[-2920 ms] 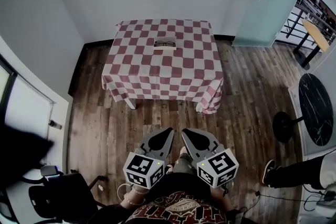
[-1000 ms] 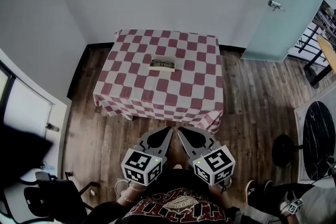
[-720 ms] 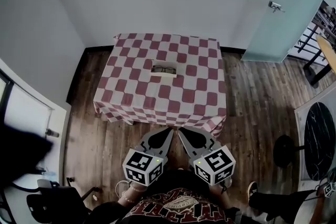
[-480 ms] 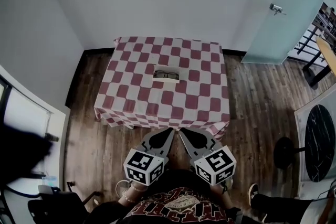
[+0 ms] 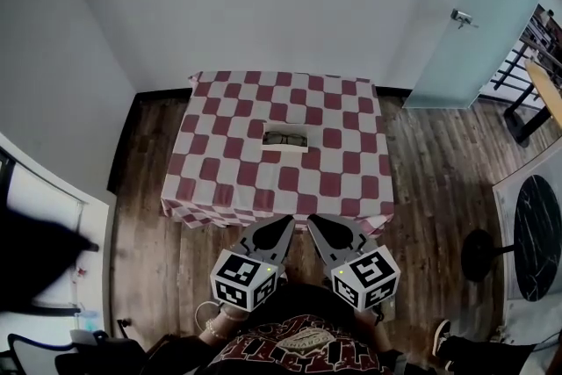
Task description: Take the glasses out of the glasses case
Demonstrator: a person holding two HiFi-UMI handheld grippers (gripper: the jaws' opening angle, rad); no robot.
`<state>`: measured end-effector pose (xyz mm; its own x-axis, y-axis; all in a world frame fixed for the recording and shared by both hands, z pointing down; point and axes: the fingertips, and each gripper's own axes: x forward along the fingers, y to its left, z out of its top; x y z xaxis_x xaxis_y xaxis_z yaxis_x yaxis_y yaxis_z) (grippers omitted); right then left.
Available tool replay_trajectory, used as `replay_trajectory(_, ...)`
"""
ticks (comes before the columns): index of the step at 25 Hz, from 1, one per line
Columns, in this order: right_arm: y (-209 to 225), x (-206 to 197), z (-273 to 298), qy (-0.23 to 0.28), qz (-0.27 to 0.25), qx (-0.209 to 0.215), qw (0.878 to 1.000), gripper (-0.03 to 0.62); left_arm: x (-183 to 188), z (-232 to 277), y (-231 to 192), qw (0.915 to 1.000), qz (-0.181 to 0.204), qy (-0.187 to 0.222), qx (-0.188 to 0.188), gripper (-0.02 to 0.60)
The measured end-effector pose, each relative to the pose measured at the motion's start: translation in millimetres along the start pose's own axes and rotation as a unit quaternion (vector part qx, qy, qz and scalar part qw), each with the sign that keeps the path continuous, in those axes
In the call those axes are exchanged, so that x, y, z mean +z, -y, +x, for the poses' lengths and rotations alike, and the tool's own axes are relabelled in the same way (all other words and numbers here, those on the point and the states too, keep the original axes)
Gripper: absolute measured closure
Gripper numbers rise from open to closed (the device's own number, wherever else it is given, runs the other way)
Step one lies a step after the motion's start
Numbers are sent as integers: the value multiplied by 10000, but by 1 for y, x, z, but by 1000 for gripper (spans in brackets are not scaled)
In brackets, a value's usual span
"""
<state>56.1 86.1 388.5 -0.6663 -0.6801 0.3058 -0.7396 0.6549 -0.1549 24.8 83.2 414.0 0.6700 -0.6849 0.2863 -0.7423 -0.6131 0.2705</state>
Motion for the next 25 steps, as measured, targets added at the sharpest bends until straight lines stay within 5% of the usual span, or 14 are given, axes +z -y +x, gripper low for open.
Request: replay_trajectory(25,48,23,64,-260,-108,477,9985,574,23,58,-47,9993,-292,-128,198,572)
